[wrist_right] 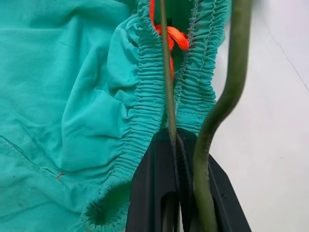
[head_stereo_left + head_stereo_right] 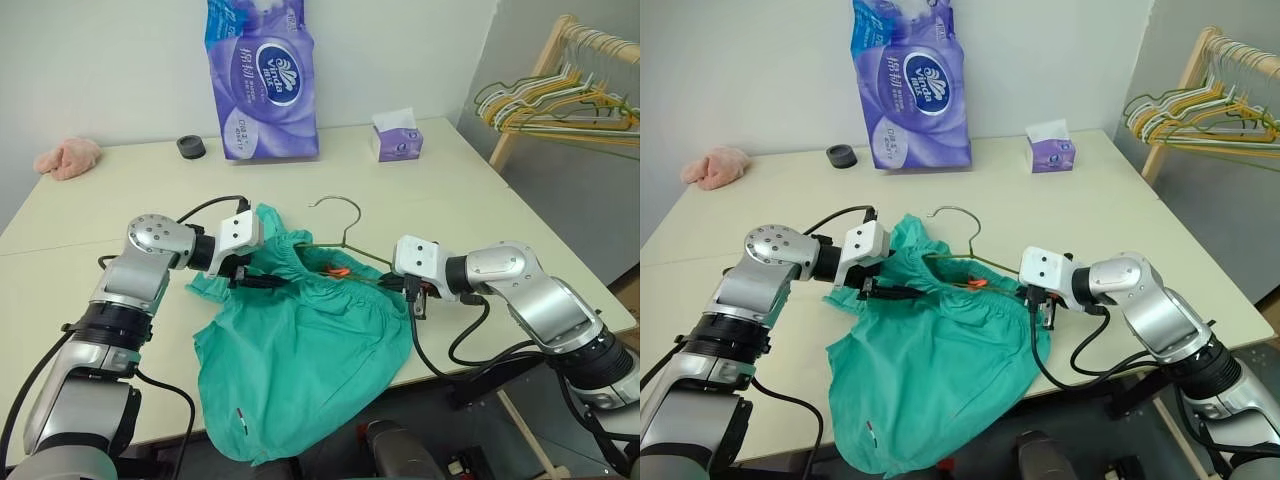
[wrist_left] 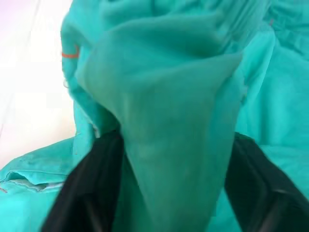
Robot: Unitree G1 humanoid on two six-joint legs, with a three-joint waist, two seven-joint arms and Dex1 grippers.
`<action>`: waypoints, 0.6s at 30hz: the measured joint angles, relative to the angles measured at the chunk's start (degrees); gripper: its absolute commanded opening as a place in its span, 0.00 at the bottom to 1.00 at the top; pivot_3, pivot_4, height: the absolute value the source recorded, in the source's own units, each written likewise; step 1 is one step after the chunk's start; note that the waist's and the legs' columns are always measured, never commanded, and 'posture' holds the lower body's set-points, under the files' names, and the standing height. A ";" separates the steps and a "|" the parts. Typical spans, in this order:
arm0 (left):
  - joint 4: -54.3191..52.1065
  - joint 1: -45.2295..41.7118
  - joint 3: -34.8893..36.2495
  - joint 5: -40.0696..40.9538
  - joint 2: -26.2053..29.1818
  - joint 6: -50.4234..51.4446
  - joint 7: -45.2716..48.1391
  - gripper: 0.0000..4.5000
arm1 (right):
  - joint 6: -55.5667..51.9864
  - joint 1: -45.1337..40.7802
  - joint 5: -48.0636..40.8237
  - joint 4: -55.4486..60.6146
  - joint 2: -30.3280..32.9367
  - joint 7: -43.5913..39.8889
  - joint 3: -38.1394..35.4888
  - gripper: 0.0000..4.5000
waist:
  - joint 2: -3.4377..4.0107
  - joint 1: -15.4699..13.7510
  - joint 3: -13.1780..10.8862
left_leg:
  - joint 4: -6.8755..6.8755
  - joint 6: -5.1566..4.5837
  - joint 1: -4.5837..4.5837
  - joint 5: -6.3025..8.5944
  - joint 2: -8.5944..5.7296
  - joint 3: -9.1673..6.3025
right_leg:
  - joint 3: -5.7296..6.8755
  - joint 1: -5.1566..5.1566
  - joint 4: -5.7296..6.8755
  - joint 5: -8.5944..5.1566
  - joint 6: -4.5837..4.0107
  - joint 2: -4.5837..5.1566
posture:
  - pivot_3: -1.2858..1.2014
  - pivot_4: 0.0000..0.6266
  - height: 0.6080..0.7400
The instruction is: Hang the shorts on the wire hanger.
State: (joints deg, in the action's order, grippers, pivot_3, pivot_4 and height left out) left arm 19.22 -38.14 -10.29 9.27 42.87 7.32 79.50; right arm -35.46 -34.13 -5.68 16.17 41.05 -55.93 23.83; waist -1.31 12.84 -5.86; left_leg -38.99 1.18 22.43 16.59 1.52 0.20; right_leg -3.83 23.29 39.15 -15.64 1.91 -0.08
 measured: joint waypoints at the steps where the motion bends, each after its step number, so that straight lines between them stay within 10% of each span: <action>1: -0.88 0.38 0.19 0.49 -0.07 1.03 -0.01 0.38 | 0.00 0.01 0.03 0.00 0.04 -0.05 0.00 0.00 | 0.00 0.00 0.00 | 0.00 0.00 0.00 0.00 0.00 0.00 | 0.00 0.00 0.00 0.00 0.00 0.00 | 0.42 0.10 1.00; 7: -4.62 2.14 0.68 1.47 -0.17 3.68 1.18 0.04 | 0.01 0.01 0.73 -0.25 0.09 0.01 -0.40 0.00 | 0.04 -0.01 0.03 | -0.01 0.00 0.00 0.00 0.00 -0.02 | 0.02 -0.01 0.03 0.00 0.00 0.00 | 0.43 0.10 1.00; 15: -5.84 2.63 0.70 1.48 -0.03 4.77 1.19 0.03 | 0.18 -0.13 1.25 -0.54 0.28 -0.75 -0.63 0.00 | 0.04 -0.01 0.03 | -0.02 0.00 -0.03 0.00 -0.02 -0.02 | 0.02 -0.01 0.09 0.00 0.00 0.00 | 0.43 0.10 1.00; 18: -5.84 2.63 0.69 1.50 -0.26 4.76 1.18 0.03 | 2.18 -0.11 2.37 -0.53 1.12 -1.54 -0.63 0.15 | 0.04 -0.01 0.03 | -0.03 0.00 -0.03 0.00 -0.02 -0.01 | 0.01 -0.01 0.09 0.00 0.00 0.00 | 0.43 0.10 1.00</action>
State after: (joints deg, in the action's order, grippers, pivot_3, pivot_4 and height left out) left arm 13.38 -35.51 -9.60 10.77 42.61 12.07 80.68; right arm -33.28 -34.25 -3.32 15.65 42.17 -57.47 23.20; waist -1.27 12.83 -5.83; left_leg -39.02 1.18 22.41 16.59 1.50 0.19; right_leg -3.81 23.28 39.24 -15.64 1.90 -0.07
